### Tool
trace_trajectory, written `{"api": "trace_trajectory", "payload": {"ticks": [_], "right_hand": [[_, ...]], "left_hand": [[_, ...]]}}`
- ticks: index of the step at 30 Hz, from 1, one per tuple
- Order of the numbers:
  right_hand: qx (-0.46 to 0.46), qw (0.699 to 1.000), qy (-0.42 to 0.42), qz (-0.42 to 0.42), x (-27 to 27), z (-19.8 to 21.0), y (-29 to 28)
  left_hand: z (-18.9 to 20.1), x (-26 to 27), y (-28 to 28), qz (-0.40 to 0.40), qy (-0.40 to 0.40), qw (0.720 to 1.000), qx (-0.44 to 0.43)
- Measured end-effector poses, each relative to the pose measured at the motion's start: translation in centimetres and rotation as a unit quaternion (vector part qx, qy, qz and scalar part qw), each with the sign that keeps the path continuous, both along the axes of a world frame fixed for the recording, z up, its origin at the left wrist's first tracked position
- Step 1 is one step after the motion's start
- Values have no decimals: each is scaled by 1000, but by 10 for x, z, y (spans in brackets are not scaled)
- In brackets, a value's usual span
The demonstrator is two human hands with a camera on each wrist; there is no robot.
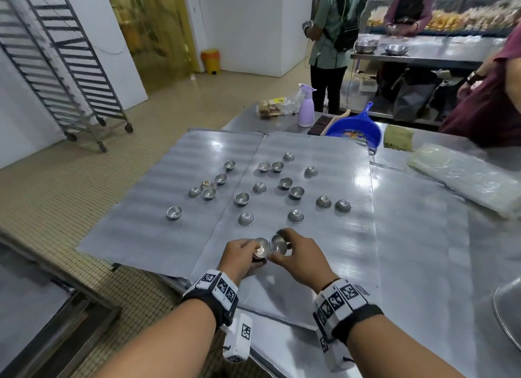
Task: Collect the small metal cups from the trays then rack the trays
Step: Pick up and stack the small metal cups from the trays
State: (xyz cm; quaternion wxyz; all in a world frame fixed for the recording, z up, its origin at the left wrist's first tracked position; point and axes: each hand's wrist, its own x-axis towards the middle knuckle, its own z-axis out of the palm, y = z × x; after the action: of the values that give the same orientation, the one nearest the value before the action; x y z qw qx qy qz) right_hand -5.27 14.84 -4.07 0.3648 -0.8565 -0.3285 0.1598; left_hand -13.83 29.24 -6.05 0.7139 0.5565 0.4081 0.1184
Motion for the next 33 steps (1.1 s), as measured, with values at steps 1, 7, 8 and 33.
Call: {"api": "trace_trajectory", "payload": {"ticks": [1, 7, 8, 33], "right_hand": [[-1, 1000, -3, 2, -1, 2, 7], [-8, 1000, -23, 2, -7, 1, 56], [-5, 1000, -23, 1, -8, 1, 65], [-186, 979, -20, -85, 28, -44, 180]], "left_hand": [[3, 2, 3, 7, -10, 1000, -19], [19, 6, 36, -4, -35, 996, -77], [21, 6, 43, -7, -34, 997, -75], [-12, 6, 191, -96, 38, 994, 26]]}}
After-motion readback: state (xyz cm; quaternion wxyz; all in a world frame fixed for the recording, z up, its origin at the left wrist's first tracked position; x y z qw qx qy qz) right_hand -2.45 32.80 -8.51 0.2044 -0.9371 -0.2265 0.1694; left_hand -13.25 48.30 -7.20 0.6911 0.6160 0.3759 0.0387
